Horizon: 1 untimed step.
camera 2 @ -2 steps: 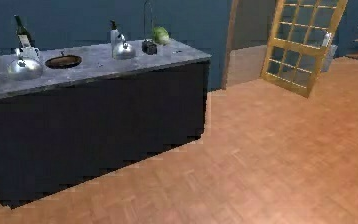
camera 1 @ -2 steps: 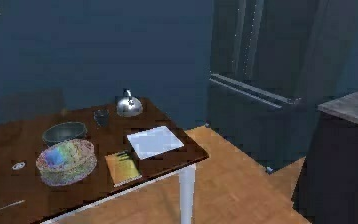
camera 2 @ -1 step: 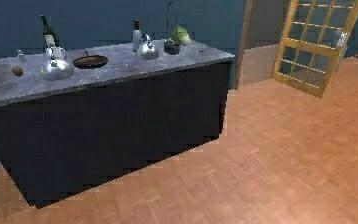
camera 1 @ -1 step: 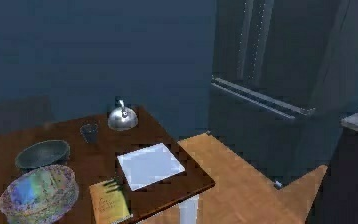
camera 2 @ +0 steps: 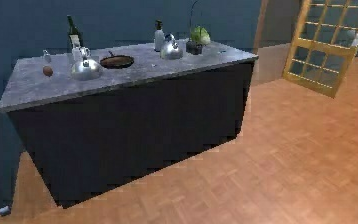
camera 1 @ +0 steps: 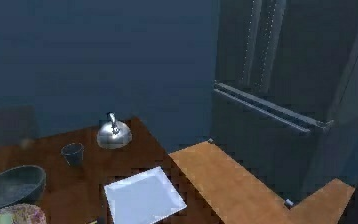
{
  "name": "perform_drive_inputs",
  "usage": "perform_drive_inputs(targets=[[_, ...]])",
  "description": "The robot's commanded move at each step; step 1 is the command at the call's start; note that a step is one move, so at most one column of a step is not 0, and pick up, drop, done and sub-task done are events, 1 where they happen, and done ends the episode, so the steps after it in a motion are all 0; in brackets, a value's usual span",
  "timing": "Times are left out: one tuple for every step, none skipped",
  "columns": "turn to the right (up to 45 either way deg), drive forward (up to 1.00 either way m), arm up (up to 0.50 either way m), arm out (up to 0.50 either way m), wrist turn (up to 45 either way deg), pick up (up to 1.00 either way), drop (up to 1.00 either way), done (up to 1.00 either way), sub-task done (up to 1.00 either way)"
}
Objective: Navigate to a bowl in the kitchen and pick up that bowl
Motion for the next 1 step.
perform_drive_inputs(targets=[[45.0,0.00,0.00,0.00,0.0,0.00,0.00,0.00,0.00]])
